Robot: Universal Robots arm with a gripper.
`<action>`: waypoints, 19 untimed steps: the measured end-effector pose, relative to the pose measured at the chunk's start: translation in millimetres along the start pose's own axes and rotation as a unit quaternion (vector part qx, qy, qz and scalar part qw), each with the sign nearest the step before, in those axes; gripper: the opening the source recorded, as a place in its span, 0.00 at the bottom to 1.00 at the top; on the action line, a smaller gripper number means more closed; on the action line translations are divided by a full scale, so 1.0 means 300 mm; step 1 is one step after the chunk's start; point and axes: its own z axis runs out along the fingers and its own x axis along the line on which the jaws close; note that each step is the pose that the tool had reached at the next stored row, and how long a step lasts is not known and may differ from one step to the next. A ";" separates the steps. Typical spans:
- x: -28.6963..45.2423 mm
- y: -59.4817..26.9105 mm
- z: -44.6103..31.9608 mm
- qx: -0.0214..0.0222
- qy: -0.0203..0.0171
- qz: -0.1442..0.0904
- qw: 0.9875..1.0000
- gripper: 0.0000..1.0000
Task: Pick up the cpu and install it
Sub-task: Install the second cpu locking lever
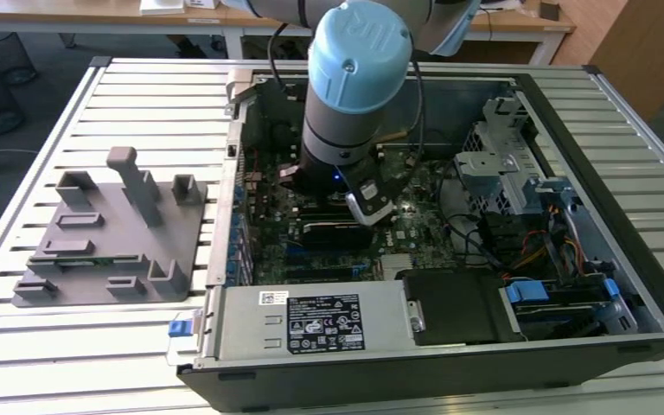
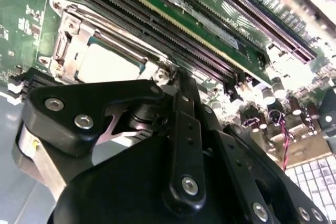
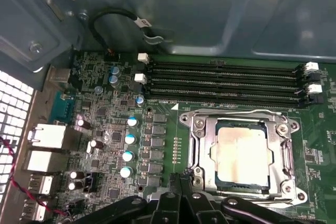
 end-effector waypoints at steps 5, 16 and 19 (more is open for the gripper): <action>0.000 0.004 -0.012 0.000 0.000 0.000 1.000 0.12; 0.001 0.017 -0.038 0.001 -0.001 0.000 1.000 0.12; 0.002 0.023 -0.053 0.001 -0.001 0.000 1.000 0.12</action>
